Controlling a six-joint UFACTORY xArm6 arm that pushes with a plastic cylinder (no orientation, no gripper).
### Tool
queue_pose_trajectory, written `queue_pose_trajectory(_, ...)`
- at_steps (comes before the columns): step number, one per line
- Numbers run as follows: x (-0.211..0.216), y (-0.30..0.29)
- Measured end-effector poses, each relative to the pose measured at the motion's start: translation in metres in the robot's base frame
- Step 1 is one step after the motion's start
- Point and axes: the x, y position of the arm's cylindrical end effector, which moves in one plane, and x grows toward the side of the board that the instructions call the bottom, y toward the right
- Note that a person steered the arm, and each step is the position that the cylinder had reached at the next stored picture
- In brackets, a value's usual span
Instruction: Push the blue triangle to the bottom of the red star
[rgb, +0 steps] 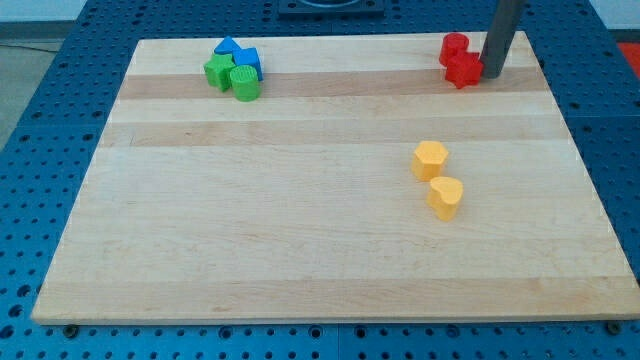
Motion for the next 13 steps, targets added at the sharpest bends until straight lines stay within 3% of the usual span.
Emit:
queue_pose_trajectory(3,0.017,0.008)
queue_pose_trajectory(4,0.086,-0.002)
queue_pose_trajectory(6,0.096,-0.222)
queue_pose_trajectory(8,0.093,-0.375)
queue_pose_trajectory(9,0.062,-0.442)
queue_pose_trajectory(10,0.004,-0.483)
queue_pose_trajectory(11,-0.057,-0.486)
queue_pose_trajectory(12,-0.074,-0.451)
queue_pose_trajectory(13,-0.064,-0.402)
